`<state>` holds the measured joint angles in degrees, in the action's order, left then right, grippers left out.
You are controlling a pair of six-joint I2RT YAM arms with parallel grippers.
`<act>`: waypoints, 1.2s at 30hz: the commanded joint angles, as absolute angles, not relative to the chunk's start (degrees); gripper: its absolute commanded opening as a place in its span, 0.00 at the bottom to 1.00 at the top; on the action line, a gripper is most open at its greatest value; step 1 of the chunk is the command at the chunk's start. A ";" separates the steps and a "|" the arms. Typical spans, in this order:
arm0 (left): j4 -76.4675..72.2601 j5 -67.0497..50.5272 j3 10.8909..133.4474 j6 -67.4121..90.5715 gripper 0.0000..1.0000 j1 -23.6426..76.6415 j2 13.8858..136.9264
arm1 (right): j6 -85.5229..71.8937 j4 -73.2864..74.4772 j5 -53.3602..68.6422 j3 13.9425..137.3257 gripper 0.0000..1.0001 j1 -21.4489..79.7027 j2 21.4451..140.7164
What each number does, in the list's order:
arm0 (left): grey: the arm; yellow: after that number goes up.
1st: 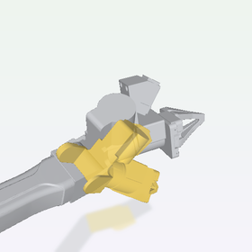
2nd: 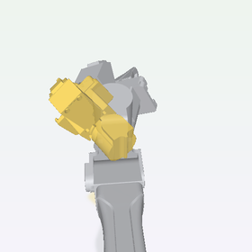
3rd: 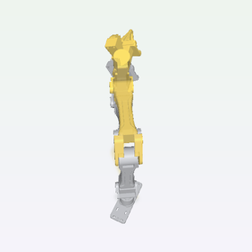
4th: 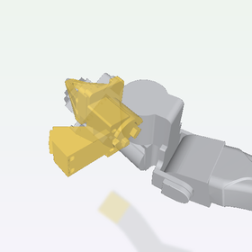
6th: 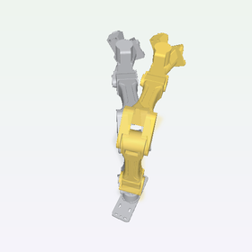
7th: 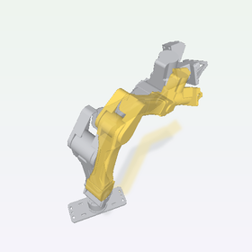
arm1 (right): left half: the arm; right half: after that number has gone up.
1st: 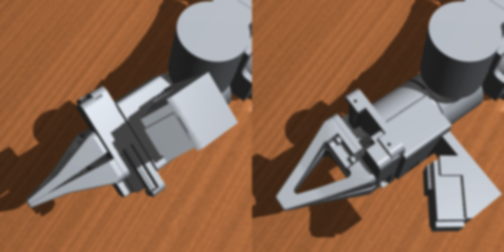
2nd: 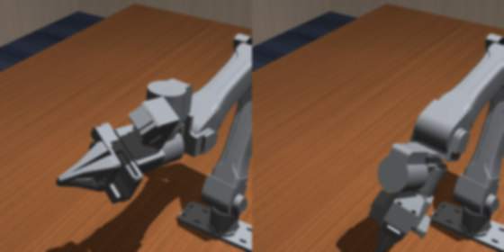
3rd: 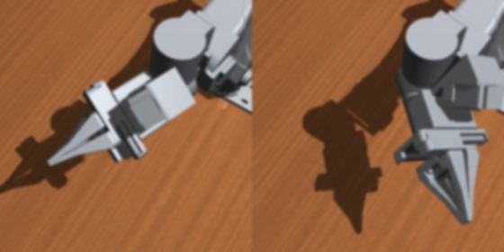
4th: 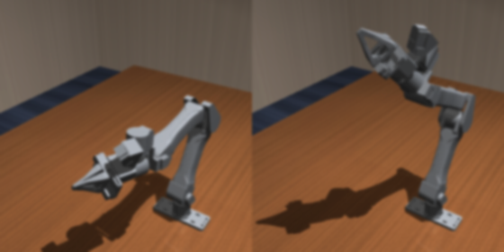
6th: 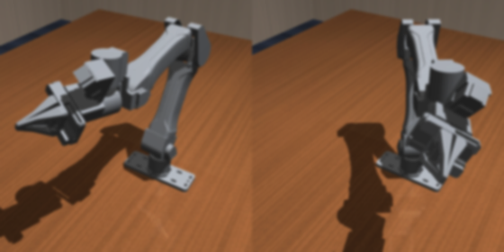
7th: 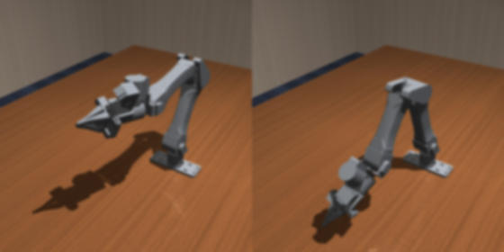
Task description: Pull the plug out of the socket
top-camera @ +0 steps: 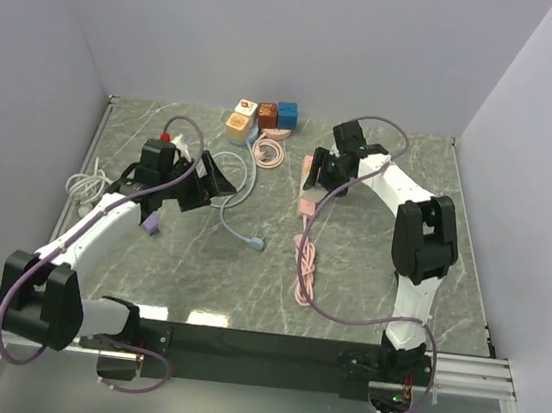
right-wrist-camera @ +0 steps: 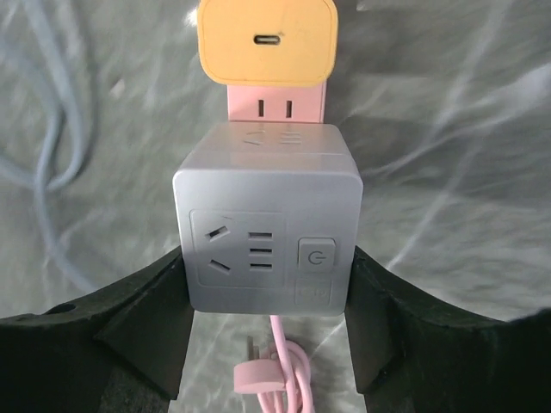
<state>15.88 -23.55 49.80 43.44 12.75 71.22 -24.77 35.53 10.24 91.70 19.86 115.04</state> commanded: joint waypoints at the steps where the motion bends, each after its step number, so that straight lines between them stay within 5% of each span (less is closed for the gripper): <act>1: 10.11 -25.23 51.15 45.87 0.99 15.02 74.35 | -19.78 27.43 25.37 85.38 0.00 20.92 107.25; 10: 4.22 -20.31 56.33 49.48 0.99 22.49 88.14 | -20.04 22.07 36.64 71.64 0.00 21.01 100.64; 23: 0.53 -18.19 64.33 52.82 0.98 28.74 104.23 | -22.67 19.42 38.76 68.29 0.00 23.38 99.40; 36: 1.76 -16.78 65.74 53.88 0.75 28.92 109.07 | -23.99 19.42 39.55 69.61 0.00 23.91 100.28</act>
